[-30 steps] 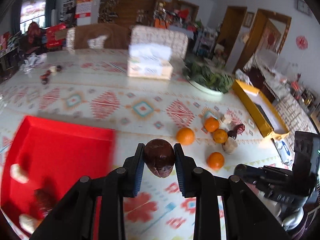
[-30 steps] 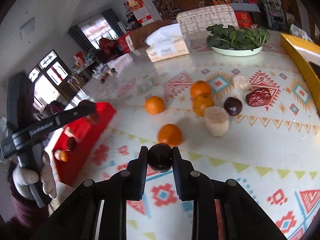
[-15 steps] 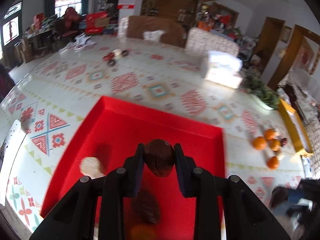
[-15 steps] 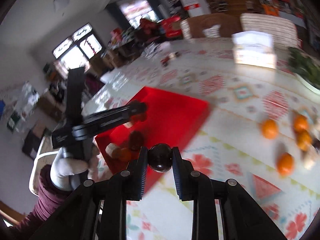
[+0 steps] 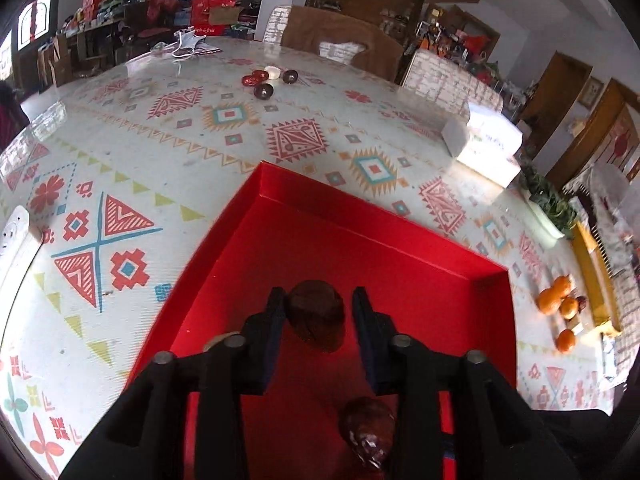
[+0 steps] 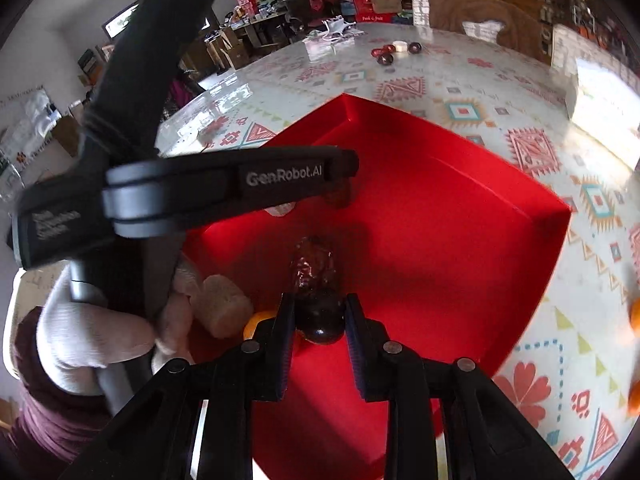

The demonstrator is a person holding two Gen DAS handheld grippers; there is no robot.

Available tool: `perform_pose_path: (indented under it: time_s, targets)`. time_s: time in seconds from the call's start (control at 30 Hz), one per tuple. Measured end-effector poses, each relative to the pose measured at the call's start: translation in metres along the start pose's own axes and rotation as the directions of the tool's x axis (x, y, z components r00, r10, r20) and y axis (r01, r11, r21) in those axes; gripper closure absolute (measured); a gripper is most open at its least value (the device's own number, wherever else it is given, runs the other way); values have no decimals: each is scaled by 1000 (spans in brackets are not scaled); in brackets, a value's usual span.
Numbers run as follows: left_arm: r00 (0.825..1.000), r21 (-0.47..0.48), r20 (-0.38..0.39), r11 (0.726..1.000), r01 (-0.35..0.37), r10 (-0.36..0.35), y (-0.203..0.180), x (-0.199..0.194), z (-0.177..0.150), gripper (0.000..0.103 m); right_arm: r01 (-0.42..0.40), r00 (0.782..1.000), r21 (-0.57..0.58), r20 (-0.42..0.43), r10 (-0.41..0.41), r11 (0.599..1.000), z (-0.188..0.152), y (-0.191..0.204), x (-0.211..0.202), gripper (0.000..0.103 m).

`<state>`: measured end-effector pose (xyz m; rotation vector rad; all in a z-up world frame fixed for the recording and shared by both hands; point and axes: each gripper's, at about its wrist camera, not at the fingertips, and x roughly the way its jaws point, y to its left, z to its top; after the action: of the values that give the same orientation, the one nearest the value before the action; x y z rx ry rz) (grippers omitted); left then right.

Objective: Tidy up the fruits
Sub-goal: 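Carry the plum and date to the red tray and open both tools, then grasp a mandarin with the right tool while the left tool grasps another mandarin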

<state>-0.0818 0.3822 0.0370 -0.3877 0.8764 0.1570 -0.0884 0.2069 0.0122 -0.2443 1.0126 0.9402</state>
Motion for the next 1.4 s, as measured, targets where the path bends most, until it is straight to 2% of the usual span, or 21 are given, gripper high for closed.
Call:
perform_pose_path:
  time_s: [0.03,0.13,0.2,0.23,0.3,0.33,0.43,0.5,0.53,0.6,0.67,0.73,0.77,0.83,0.9,1.0,1.1,1.17,1.33,1.4]
  targets:
    - [1000,-10,7,1000,5,-5,2,-3,0,55,16,1000,-12,8,-16,1000,1,3,0,75]
    - [999,-49,36,998,31,-29,9,-16,0,50,45,999,-36,16,-44,998,1,7,0,74]
    - [997,-78,56,996,48,-44,13,-27,-1,44,35,999,-20,23,-35,999,0,5,-2,71]
    - [997,-91,66,994,55,-50,14,-33,-2,41,31,999,-15,29,-30,999,1,2,-3,65]
    - [994,-112,93,991,70,-59,15,-47,-4,35,33,998,-7,57,-33,999,-1,0,-13,58]
    - [992,-119,103,990,79,-67,15,-53,-5,30,38,997,-4,74,-38,999,-3,-2,-19,57]
    - [988,-130,130,986,105,-89,7,-73,-10,25,58,987,17,146,-60,998,-10,-14,-49,57]
    - [982,-121,150,984,130,-111,-5,-85,-15,22,87,971,46,218,-95,995,-17,-28,-80,53]
    - [979,-114,159,983,144,-125,-12,-90,-17,21,103,963,59,246,-114,993,-21,-35,-93,47]
    - [972,-87,170,980,176,-160,-30,-99,-20,21,154,930,100,322,-178,983,-33,-54,-131,34]
    - [964,-50,170,975,215,-203,-53,-105,-25,21,208,890,142,383,-248,968,-43,-73,-165,14]
    - [958,-11,154,969,246,-242,-79,-104,-30,21,259,852,186,419,-315,948,-57,-93,-197,8]
    - [956,6,144,966,258,-257,-90,-103,-33,21,283,837,214,421,-350,935,-65,-106,-211,8]
    - [951,36,121,959,281,-283,-112,-97,-38,21,317,818,289,399,-415,903,-86,-133,-236,8]
    - [948,65,90,952,299,-305,-137,-86,-44,21,297,825,370,365,-431,880,-104,-166,-251,8]
    - [946,88,20,943,321,-324,-168,-60,-55,21,255,857,457,301,-418,852,-129,-206,-251,9]
    - [946,94,-42,941,325,-322,-188,-38,-65,21,237,889,484,243,-389,842,-143,-226,-233,19]
    - [947,98,-71,942,320,-314,-200,-25,-68,21,211,910,486,219,-351,848,-144,-234,-216,27]
    - [956,96,-87,953,288,-281,-213,-3,-62,21,178,941,437,185,-282,882,-130,-234,-175,27]
    - [958,86,-88,957,279,-271,-212,3,-57,21,195,947,407,159,-280,892,-120,-232,-156,28]
